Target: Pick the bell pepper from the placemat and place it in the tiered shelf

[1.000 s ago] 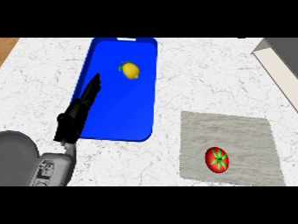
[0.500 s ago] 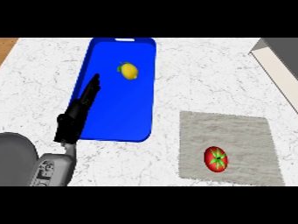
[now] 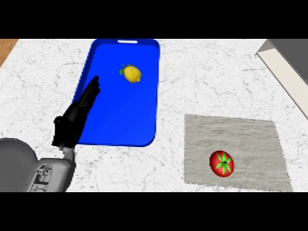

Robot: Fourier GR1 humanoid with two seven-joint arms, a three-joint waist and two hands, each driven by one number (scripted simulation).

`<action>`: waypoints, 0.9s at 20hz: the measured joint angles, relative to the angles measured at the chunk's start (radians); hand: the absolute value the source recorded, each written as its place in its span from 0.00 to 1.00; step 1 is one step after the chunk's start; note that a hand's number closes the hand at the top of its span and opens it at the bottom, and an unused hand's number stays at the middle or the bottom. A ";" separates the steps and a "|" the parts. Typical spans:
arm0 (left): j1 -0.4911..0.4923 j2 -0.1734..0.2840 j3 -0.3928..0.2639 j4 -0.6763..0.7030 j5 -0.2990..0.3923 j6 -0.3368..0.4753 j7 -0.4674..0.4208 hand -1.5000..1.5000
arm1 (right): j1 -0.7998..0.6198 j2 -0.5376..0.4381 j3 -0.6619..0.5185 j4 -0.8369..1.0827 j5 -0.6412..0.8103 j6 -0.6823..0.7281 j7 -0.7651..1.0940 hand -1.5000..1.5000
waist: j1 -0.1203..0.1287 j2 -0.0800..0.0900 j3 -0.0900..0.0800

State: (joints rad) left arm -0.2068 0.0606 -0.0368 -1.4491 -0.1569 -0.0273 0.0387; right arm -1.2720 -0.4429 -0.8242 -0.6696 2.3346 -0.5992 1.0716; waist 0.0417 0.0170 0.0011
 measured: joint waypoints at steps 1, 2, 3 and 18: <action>0.000 0.003 0.001 -0.002 -0.001 -0.001 0.000 0.50 | 0.011 -0.005 -0.010 -0.005 0.018 0.022 0.023 1.00 | 0.000 0.000 -0.001; -0.001 0.001 0.000 -0.005 0.001 -0.002 0.002 0.50 | 0.022 -0.012 -0.018 -0.012 0.038 0.043 0.046 0.00 | 0.000 0.001 -0.001; -0.002 0.004 0.003 0.001 0.001 -0.002 0.000 0.50 | 0.034 -0.011 -0.023 -0.025 0.058 0.061 0.066 0.00 | -0.003 0.000 -0.001; 0.003 0.001 0.006 0.017 -0.005 0.003 -0.010 0.50 | 0.073 0.106 -0.071 -0.224 0.108 0.041 0.119 0.00 | -0.015 -0.010 -0.001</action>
State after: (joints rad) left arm -0.2042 0.0621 -0.0309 -1.4320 -0.1618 -0.0244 0.0288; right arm -1.1993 -0.3370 -0.8953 -0.8939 2.4423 -0.5582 1.1910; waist 0.0268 0.0073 0.0002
